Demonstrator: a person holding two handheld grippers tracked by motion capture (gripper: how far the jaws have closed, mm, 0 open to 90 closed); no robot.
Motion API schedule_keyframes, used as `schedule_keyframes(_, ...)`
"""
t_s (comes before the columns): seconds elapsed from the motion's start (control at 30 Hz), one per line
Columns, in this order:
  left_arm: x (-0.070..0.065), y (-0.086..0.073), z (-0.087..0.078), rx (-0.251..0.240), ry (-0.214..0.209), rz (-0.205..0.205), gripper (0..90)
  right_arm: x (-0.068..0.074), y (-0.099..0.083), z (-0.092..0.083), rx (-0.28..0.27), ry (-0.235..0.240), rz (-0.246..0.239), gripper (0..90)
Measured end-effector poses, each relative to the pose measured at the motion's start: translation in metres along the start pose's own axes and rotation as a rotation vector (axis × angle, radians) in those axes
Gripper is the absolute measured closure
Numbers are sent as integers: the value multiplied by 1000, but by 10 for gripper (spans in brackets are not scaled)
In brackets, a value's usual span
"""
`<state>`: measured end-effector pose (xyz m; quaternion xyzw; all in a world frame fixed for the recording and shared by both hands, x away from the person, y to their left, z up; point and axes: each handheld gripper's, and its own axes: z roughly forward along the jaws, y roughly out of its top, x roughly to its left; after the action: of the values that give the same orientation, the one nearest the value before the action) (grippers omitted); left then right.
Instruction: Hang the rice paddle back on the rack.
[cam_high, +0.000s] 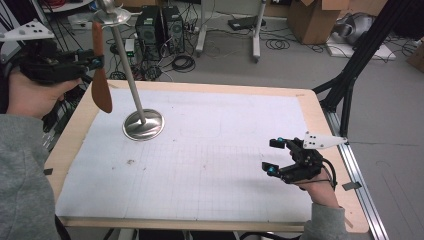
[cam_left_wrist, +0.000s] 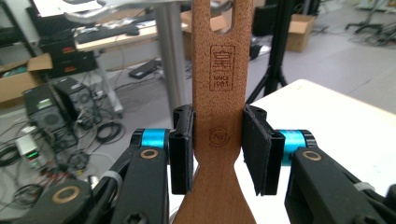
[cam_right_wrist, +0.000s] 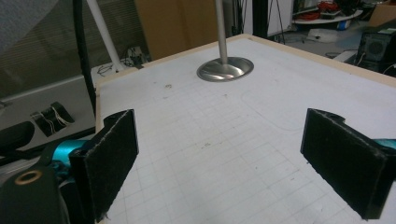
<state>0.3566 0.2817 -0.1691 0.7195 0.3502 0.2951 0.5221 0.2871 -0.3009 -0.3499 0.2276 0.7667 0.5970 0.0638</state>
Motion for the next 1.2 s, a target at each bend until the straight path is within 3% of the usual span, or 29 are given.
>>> schedule_keyframes(0.67,-2,-1,8,7,1,-6,649,0,0,-1,-2,1,0,100)
schedule_keyframes(1.2,-2,-6,16,-11,10,-33,649,0,0,0,1,2,3,100)
